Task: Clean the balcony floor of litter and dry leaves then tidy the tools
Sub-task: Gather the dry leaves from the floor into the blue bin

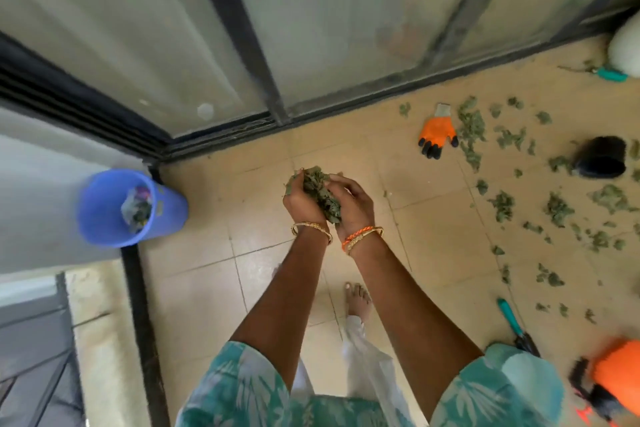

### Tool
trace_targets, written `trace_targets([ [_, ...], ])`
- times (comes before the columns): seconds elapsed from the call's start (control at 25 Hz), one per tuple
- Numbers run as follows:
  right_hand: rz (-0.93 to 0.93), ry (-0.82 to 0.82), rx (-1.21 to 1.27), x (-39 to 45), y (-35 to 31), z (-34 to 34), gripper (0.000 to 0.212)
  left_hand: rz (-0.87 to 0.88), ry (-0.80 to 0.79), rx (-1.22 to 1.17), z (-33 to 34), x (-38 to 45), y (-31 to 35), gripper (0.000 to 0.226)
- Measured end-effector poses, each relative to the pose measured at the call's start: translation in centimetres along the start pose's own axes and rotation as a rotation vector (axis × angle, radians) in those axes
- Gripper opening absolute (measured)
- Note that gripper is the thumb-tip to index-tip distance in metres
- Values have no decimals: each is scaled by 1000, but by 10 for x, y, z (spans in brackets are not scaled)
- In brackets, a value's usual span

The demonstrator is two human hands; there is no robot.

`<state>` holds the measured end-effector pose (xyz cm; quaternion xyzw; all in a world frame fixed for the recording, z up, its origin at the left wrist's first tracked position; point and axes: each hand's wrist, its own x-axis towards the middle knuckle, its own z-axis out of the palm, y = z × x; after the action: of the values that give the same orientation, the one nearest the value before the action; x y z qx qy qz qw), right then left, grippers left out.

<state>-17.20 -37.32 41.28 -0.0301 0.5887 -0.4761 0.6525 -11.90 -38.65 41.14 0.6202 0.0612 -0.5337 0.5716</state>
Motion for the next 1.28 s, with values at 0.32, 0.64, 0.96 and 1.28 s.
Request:
trace_targets([
  [0.32, 64, -164, -261, -20, 142, 154, 29, 76, 297, -234, -154, 92, 114, 18],
  [0.64, 216, -209, -424, 3, 302, 310, 20, 26, 346, -219, -310, 212, 225, 34],
  [0.96, 290, -222, -633, 84, 405, 400, 17, -94, 183, -118, -395, 353, 259, 27],
  [1.28, 368, -276, -679, 124, 411, 396, 39, -241, 162, -104, -412, 365, 273, 34],
])
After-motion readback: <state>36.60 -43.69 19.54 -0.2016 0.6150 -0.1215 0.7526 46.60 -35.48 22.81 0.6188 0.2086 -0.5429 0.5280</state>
